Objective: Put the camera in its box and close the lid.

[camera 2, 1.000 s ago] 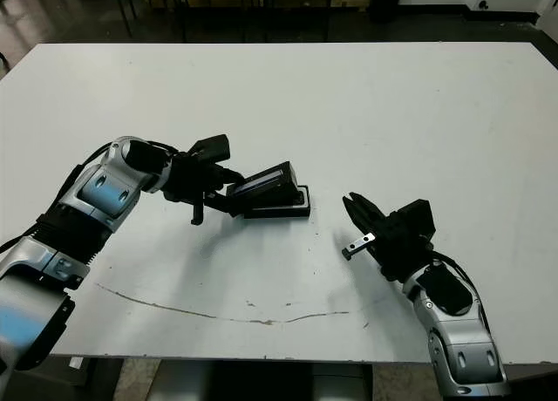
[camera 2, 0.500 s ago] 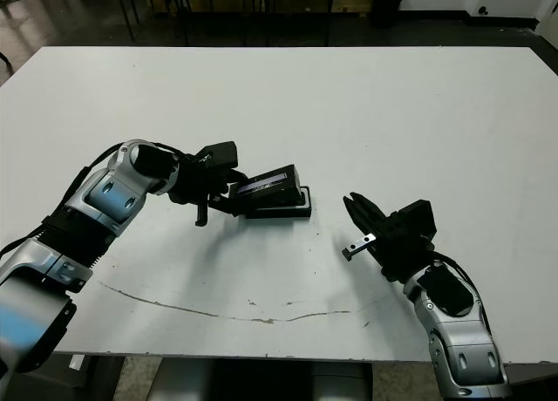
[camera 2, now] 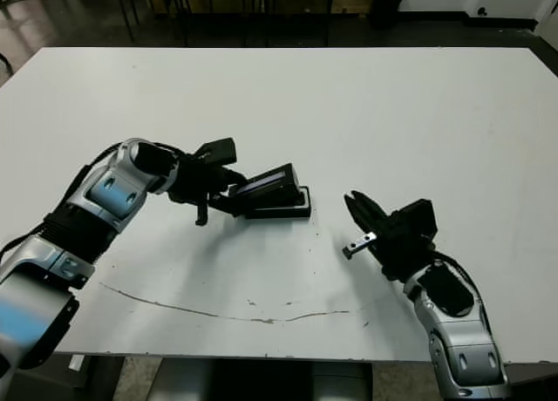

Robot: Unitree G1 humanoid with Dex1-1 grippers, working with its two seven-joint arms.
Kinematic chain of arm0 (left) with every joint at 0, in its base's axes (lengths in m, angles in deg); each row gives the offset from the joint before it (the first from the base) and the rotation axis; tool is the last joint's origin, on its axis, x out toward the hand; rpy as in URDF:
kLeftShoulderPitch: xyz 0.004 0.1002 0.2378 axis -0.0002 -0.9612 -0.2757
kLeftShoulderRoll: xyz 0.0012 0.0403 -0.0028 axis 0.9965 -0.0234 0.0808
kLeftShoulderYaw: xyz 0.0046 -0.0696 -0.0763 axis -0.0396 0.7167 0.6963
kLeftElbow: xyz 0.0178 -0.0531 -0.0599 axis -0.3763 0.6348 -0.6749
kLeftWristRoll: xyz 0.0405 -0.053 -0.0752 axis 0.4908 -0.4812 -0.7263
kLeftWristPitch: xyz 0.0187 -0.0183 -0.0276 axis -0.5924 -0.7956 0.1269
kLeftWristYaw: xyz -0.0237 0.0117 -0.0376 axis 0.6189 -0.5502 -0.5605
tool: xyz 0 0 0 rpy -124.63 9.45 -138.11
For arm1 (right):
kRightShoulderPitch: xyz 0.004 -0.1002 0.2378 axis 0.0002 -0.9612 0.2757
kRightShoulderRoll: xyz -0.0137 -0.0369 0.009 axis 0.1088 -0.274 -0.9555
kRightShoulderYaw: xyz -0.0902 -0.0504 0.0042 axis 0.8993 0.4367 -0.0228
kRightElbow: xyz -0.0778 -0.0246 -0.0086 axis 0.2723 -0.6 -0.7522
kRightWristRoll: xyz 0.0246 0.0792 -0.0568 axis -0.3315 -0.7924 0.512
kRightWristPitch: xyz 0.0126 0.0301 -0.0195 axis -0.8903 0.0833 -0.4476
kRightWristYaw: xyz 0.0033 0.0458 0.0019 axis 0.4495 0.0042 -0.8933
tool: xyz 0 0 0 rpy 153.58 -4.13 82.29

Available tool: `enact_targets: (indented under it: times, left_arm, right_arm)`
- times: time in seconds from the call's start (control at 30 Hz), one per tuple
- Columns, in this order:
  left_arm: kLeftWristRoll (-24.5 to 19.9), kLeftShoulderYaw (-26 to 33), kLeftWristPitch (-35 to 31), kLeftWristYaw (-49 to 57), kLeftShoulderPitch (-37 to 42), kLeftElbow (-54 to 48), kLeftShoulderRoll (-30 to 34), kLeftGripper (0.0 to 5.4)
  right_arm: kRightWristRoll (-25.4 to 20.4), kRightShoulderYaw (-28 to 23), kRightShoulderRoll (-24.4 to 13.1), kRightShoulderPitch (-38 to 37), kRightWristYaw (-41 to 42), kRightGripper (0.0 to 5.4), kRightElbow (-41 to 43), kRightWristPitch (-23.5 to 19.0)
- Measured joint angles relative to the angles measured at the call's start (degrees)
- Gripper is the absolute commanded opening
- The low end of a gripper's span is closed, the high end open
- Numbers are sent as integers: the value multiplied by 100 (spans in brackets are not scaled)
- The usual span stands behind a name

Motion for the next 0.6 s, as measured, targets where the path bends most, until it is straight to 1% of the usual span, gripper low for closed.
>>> enact_targets:
  times: [0.33,0.43,0.6]
  left_arm:
    - [104,-75,-198,197,14,-135,-64,117]
    - [294,-257,-438,259,157,-166,-170,117]
    - [630,-506,-507,522,270,-272,-430,115]
  right_arm:
    - [-8,3,0,36,34,0,-71,4]
    - [1,3,0,43,-10,0,-53,0]
    - [2,1,-1,40,-61,0,34,-29]
